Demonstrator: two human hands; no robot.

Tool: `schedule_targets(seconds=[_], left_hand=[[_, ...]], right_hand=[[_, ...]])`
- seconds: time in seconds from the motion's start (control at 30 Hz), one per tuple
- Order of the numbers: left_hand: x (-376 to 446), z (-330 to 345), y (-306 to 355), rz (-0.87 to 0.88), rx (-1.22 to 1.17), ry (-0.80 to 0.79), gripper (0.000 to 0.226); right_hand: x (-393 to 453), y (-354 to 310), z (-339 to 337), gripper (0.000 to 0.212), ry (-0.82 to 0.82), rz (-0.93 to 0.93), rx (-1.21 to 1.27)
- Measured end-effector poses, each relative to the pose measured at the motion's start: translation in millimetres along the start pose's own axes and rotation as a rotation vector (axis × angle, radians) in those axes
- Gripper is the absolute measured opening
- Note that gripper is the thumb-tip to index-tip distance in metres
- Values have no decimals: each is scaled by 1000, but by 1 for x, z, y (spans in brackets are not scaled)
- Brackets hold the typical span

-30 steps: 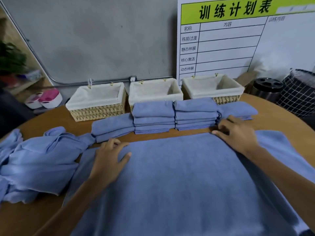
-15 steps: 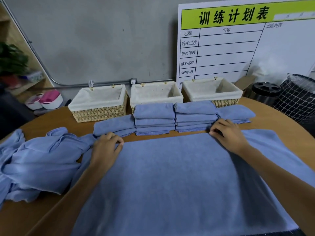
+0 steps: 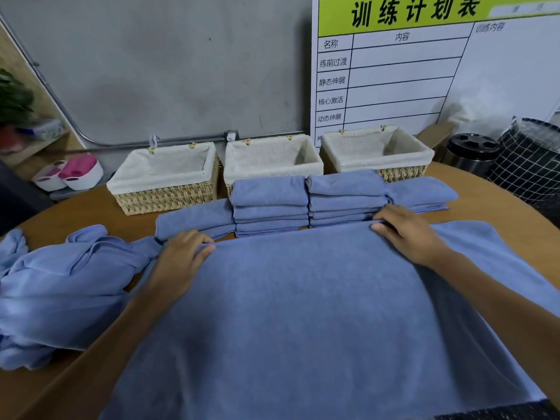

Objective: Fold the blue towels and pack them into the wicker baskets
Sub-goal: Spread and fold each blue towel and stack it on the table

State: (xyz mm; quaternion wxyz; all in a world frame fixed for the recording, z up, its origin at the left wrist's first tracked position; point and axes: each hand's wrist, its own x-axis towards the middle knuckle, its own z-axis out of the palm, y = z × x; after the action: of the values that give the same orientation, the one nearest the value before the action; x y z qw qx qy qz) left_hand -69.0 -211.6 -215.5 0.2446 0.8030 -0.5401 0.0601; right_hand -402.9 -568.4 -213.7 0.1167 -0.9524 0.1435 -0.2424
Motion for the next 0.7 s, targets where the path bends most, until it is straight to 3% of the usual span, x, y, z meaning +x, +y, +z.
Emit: schedule_targets(seconds=[0.17,0.3,0.37,0.47,0.57,0.7], left_hand=[[10,-5,8,22,129,166,9],[0,-25,26,20,109,279,19],[-22,-25,29,34,-1,220,19],[-56,-12,22,51,-137,67,18],[-51,-6,13,69,-96,-35,25],[-31,-2,-1,143,2,-32,31]], right_hand=[[11,3,1,39,131,-35,-52],[6,-8,-16,38,266,-68,-82],[-13,-15,-19,39,248,-96,-95],[-46,-16,-10,45,86,-134,-57],[-47,-13,-9,49,-44,-39,17],[-29,-9,-7,38,-53,-61,34]])
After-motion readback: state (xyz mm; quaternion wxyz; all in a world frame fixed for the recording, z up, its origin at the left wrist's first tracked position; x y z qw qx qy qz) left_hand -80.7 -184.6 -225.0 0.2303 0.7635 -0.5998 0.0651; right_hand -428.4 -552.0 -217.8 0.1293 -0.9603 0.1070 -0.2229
